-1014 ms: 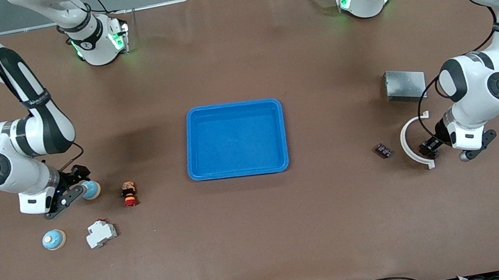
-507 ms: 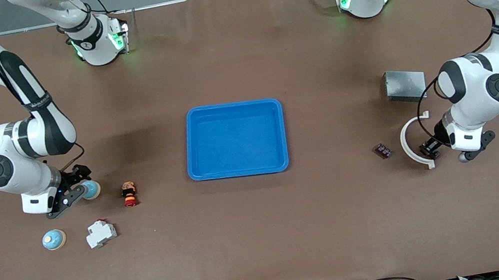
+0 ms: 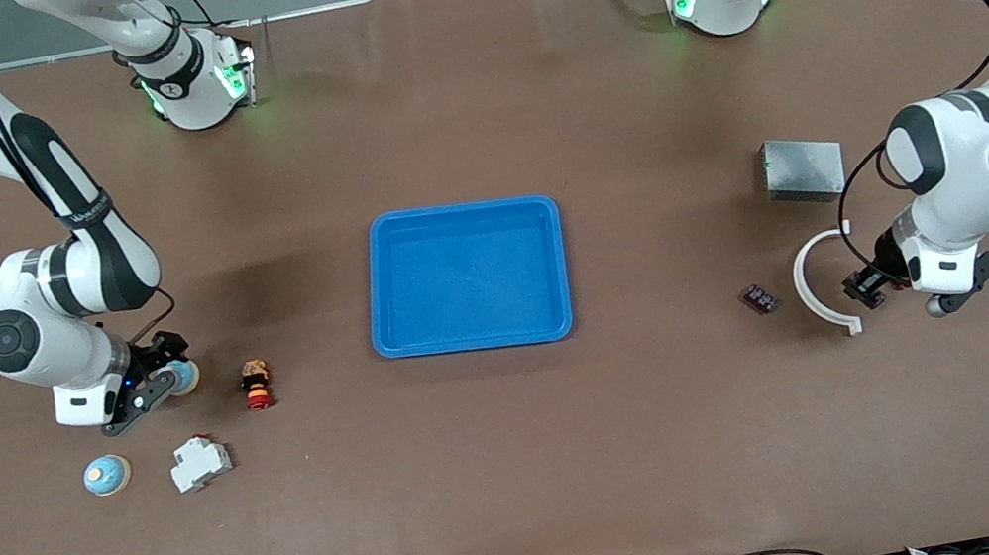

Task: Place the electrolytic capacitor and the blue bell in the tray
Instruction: 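Close the right gripper on the bell while the left gripper grasps the capacitor, then carry the bell with the right gripper while the left gripper carries the capacitor, then open both grippers over the blue tray and lift them away, then grasp a second blue bell with the right gripper while the left grasps a capacitor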

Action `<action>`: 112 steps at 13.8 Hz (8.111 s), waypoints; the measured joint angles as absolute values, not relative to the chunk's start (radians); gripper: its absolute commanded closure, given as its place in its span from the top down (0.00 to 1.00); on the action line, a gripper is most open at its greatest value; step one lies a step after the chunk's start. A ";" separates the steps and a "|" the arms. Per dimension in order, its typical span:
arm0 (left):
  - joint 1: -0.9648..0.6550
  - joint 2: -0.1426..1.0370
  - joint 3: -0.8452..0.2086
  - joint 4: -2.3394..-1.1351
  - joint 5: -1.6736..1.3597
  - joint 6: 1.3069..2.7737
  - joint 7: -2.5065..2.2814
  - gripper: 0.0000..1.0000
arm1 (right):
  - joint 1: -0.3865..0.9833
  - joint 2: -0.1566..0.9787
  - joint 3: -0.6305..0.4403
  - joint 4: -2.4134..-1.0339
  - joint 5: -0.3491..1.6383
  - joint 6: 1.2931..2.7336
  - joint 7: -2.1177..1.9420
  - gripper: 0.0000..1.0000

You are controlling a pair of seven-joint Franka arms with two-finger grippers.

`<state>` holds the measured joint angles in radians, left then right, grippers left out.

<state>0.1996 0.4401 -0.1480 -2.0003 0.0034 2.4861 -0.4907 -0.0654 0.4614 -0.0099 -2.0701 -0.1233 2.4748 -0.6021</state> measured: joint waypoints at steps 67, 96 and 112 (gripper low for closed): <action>-0.203 0.625 -0.398 -1.873 0.377 2.450 -1.028 0.00 | 0.581 0.476 0.117 -2.090 0.174 2.479 0.759 0.17; -0.159 0.440 -0.498 -1.831 0.403 2.236 -1.375 1.00 | 0.059 0.134 0.077 -2.004 -0.092 1.993 -0.202 1.00; 0.246 0.637 -0.490 -1.869 0.411 2.289 -1.197 0.62 | -0.198 0.629 0.076 -1.579 -0.224 2.185 -0.622 1.00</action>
